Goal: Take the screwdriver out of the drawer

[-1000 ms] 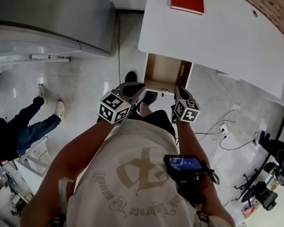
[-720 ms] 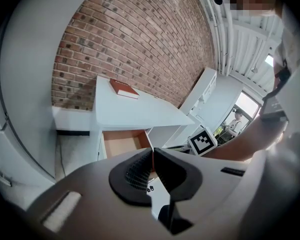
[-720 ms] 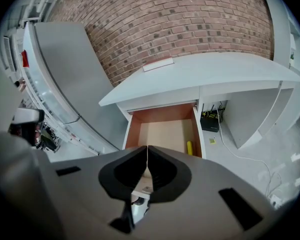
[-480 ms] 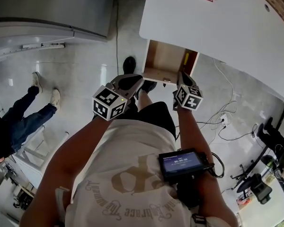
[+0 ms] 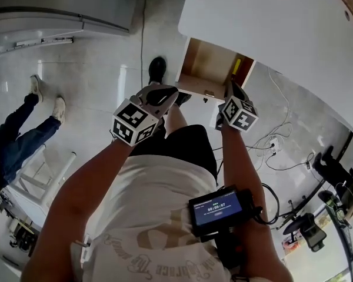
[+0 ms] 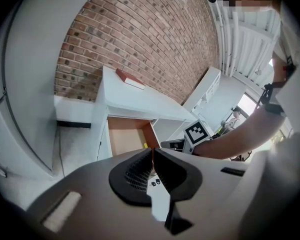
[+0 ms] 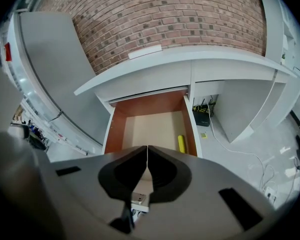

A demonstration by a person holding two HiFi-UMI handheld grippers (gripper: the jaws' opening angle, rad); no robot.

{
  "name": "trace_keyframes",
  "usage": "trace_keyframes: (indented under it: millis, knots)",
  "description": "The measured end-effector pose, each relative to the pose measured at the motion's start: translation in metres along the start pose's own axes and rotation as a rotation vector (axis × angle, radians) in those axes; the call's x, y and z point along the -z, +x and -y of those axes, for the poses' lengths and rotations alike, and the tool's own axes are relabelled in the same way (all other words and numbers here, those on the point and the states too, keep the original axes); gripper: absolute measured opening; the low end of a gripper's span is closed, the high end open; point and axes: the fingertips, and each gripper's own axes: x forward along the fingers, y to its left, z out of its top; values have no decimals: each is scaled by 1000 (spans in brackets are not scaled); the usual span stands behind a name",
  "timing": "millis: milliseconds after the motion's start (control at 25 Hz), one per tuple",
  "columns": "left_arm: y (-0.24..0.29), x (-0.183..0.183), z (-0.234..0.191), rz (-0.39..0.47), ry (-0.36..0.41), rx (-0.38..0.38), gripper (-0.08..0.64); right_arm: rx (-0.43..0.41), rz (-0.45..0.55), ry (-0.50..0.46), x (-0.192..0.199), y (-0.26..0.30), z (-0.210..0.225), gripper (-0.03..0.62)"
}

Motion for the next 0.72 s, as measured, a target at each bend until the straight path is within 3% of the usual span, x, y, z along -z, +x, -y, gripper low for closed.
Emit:
trace_keyframes:
  millis: [440, 720]
  knots:
    - [13, 25, -10, 13, -51, -1, 15, 64, -41, -59, 1, 38, 25, 8]
    - [9, 43, -16, 47, -124, -17, 15, 133, -106, -74, 11, 64, 37, 8]
